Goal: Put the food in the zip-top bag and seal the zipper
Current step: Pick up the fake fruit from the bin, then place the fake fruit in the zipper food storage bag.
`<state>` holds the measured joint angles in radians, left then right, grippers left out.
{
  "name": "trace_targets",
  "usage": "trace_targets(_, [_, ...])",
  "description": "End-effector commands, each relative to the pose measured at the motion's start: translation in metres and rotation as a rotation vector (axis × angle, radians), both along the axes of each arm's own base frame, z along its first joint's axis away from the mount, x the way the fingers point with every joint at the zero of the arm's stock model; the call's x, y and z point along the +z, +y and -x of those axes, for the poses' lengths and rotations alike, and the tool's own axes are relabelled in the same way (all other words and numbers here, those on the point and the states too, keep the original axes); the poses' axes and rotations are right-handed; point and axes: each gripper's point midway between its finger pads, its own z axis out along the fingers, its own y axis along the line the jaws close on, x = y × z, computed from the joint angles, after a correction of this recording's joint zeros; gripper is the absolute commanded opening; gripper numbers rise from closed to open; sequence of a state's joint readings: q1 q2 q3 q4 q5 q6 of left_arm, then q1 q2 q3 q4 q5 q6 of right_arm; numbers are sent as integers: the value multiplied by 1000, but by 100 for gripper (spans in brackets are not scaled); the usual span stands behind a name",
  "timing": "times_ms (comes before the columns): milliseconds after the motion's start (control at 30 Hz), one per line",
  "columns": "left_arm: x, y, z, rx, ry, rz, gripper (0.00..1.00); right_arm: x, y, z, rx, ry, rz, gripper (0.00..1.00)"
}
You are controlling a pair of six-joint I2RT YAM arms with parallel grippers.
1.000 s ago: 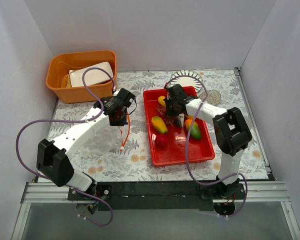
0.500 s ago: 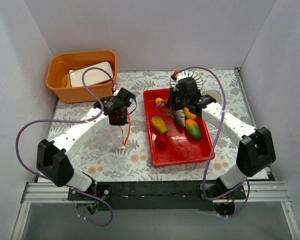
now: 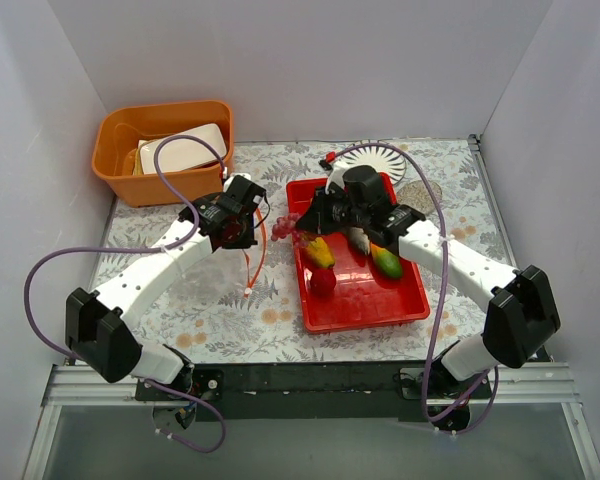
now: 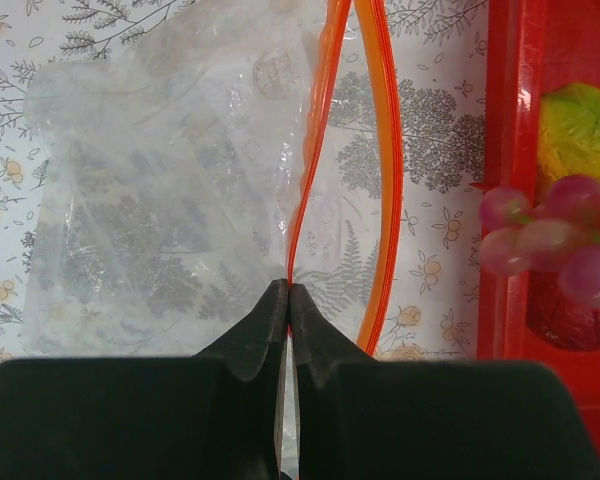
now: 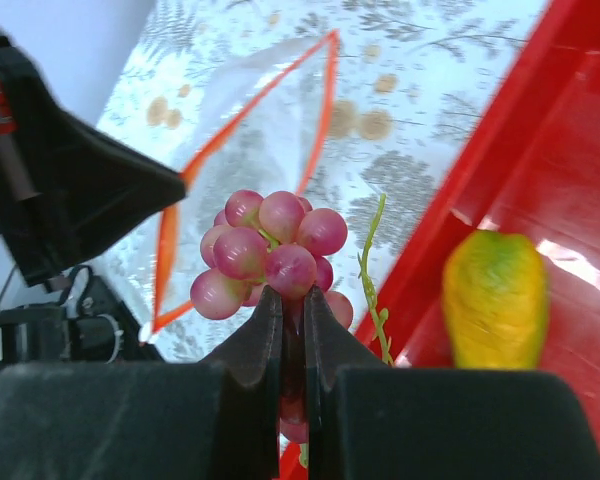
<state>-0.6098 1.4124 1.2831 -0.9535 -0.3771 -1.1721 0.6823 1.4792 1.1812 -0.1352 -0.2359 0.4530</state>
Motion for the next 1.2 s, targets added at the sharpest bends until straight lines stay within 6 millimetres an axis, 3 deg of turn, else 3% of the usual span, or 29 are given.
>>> trace_targets(0, [20, -6, -2, -13, -59, 75, 0, 30, 33, 10, 82, -29, -132, 4])
trace_targets(33, [21, -8, -1, -18, -60, 86, 0, 36, 39, 10, 98, -46, -155, 4])
trace_targets(367, [25, -23, 1, -43, -57, 173, 0, 3, 75, 13, 171, 42, -116, 7])
trace_targets(400, [26, -26, 3, -57, -52, 192, 0, 8, 79, 11, 178, 35, -125, 8])
trace_targets(467, [27, -31, 4, -70, -52, 213, 0, -8, 81, 11, 177, 80, -73, 8])
trace_targets(500, [27, -33, 5, -80, -46, 226, 0, -2, 84, 6, 172, 72, -70, 8])
trace_targets(567, [28, -37, 6, -89, -45, 244, 0, -17, 88, 7, 185, 113, -31, 8])
trace_targets(733, [31, -49, 11, -137, -35, 295, 0, -25, 99, -3, 181, 152, -4, 9])
trace_targets(967, [33, -48, 12, -134, -47, 296, 0, -43, 103, -6, 166, 222, 46, 11])
trace_targets(1067, [35, -44, 10, -113, -63, 286, 0, -42, 105, 0, 187, 215, 42, 21])
trace_targets(1100, [35, -39, 8, -96, -79, 271, 0, -45, 103, 3, 198, 214, 42, 35])
trace_targets(1167, [35, -32, 6, -59, -88, 245, 0, -34, 103, 8, 221, 176, 20, 43])
